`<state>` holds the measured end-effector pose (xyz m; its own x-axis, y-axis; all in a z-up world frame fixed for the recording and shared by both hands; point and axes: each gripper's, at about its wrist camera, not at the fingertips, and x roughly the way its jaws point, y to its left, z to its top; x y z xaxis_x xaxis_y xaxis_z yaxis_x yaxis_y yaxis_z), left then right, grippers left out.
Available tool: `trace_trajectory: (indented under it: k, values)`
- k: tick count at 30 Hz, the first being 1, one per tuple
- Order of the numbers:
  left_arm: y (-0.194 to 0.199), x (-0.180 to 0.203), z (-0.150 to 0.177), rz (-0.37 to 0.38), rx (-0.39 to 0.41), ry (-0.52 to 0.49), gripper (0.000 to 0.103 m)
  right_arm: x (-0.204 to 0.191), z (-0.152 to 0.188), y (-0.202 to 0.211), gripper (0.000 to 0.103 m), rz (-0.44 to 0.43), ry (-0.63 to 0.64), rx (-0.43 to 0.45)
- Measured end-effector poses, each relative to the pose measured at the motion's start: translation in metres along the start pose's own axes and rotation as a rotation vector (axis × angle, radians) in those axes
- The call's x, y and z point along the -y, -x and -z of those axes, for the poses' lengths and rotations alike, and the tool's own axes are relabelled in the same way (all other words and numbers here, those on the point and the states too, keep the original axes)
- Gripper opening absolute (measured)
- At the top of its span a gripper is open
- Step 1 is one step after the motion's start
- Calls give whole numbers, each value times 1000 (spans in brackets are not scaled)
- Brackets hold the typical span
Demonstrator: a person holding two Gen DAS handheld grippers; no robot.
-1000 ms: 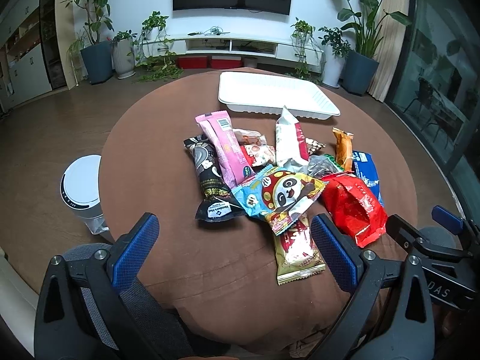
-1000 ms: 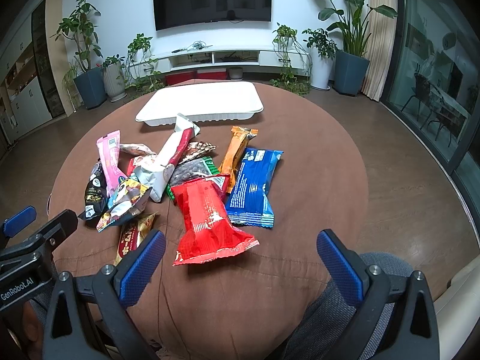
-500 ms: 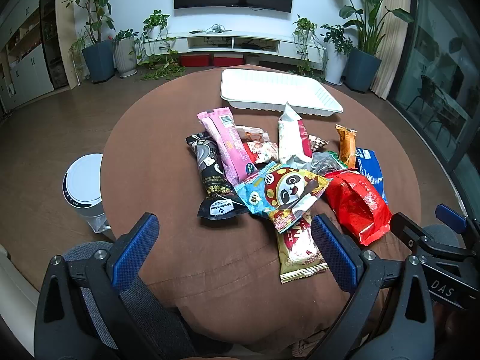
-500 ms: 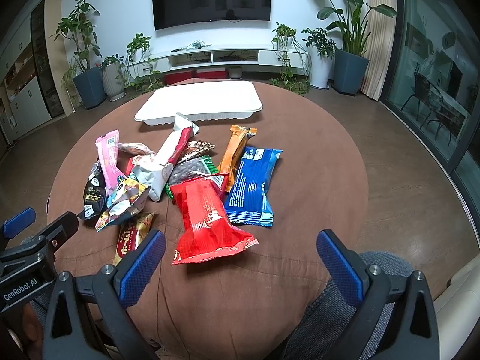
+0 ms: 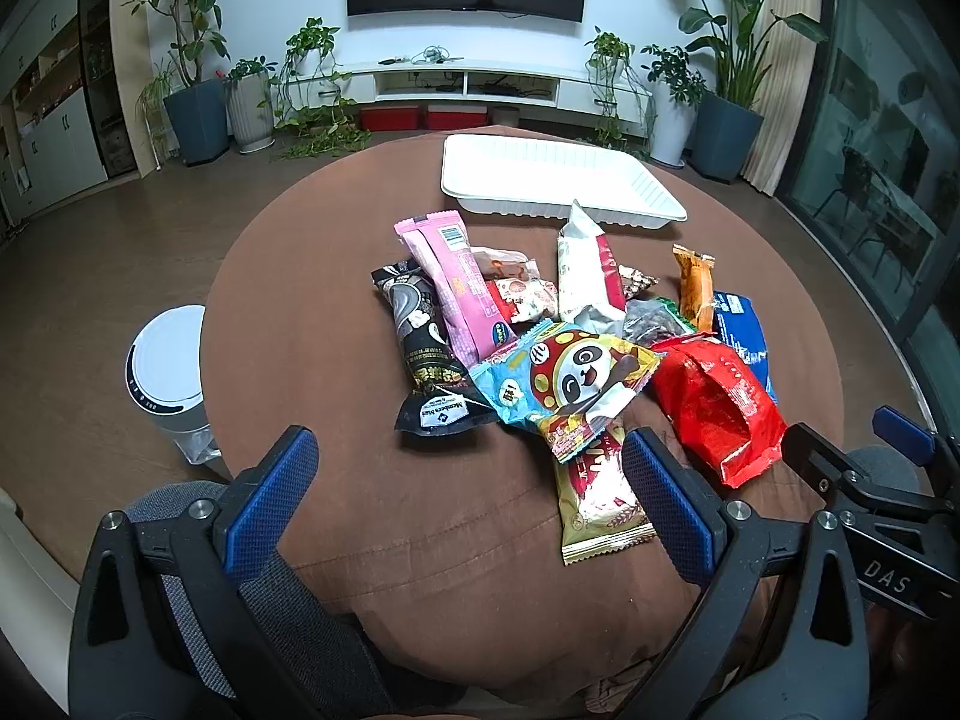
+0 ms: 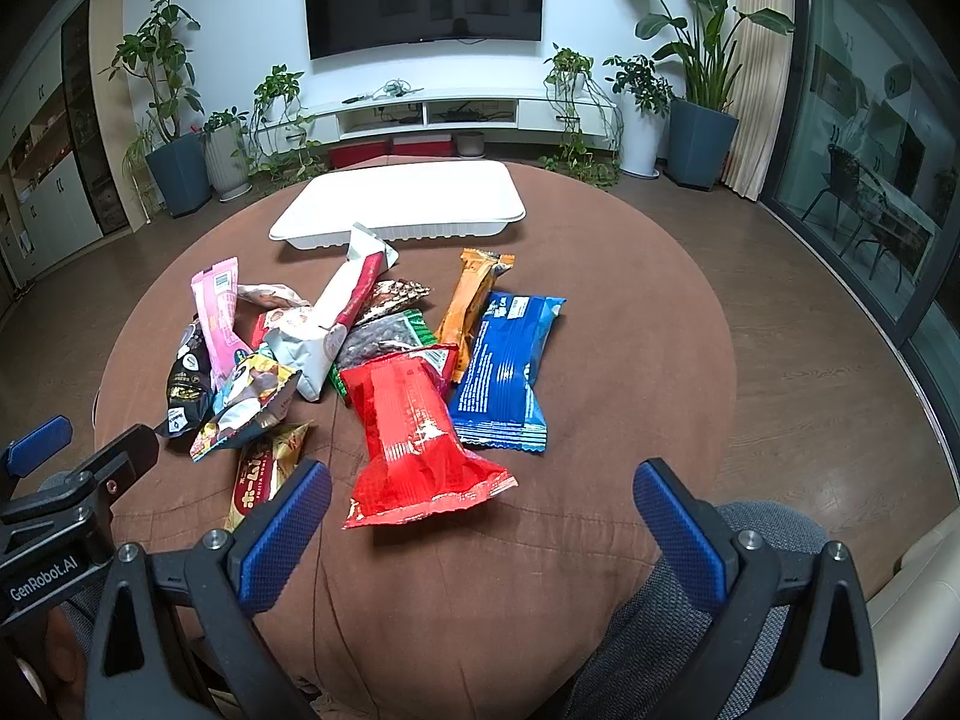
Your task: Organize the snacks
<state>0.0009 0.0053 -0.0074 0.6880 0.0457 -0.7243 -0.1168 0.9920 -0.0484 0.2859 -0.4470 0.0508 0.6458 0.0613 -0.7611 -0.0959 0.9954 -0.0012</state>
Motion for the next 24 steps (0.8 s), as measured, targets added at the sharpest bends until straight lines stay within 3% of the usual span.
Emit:
trace_trajectory:
  k: [24]
  values:
    - [-4, -1, 3, -5, -10, -4, 103, 2, -1, 1, 103, -1, -1, -6]
